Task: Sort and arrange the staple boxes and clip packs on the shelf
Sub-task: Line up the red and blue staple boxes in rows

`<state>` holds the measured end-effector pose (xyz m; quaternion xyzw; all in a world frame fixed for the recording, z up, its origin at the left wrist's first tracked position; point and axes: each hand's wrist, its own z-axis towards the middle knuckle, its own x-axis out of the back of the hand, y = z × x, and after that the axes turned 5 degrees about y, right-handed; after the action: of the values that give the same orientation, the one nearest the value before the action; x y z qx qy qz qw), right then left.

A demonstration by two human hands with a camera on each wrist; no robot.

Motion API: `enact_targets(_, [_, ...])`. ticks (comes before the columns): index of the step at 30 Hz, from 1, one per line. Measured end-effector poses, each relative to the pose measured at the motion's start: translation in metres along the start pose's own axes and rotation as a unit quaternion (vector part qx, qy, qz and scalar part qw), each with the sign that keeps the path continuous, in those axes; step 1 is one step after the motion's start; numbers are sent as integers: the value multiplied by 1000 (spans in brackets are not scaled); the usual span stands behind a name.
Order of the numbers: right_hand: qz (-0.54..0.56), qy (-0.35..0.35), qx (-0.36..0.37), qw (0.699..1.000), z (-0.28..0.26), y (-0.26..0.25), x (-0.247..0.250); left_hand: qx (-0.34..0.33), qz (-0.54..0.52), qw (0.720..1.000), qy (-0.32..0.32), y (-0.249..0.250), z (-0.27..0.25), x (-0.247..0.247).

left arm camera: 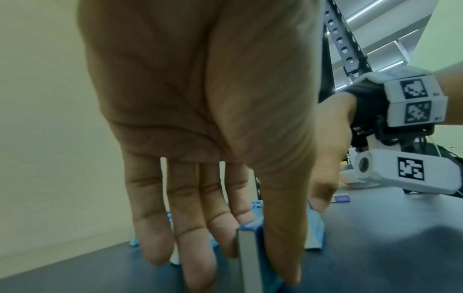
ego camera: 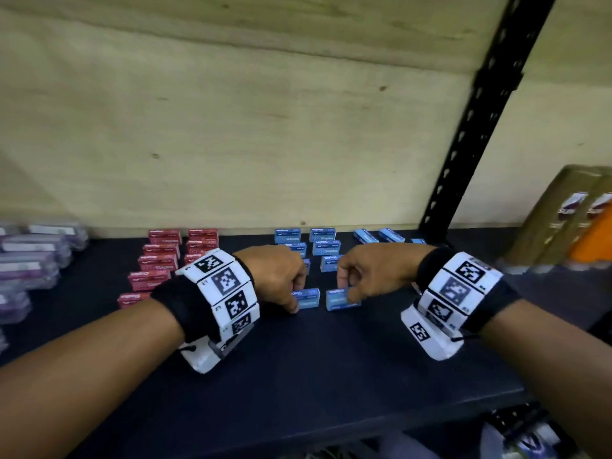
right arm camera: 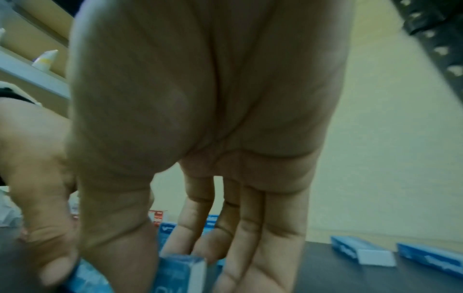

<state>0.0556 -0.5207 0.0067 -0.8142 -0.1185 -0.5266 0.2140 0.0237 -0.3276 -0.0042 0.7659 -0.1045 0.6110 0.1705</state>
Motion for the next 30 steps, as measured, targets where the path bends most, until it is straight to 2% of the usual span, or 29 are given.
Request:
enact_targets(5, [-19, 5, 19, 1000, 6, -11, -1, 36, 25, 999, -9, -12, -8, 3])
enact_targets(12, [-59, -4, -26, 998, -4, -2, 15, 46, 49, 998, -8, -13, -13, 5])
enact_targets(17, [-167, 39, -9, 985, -3, -2, 18, 35, 69, 997, 7, -6, -8, 6])
enact_targets(30, [-115, 47, 50, 991, 14, 3, -6, 24, 69, 997, -12, 2, 3, 8])
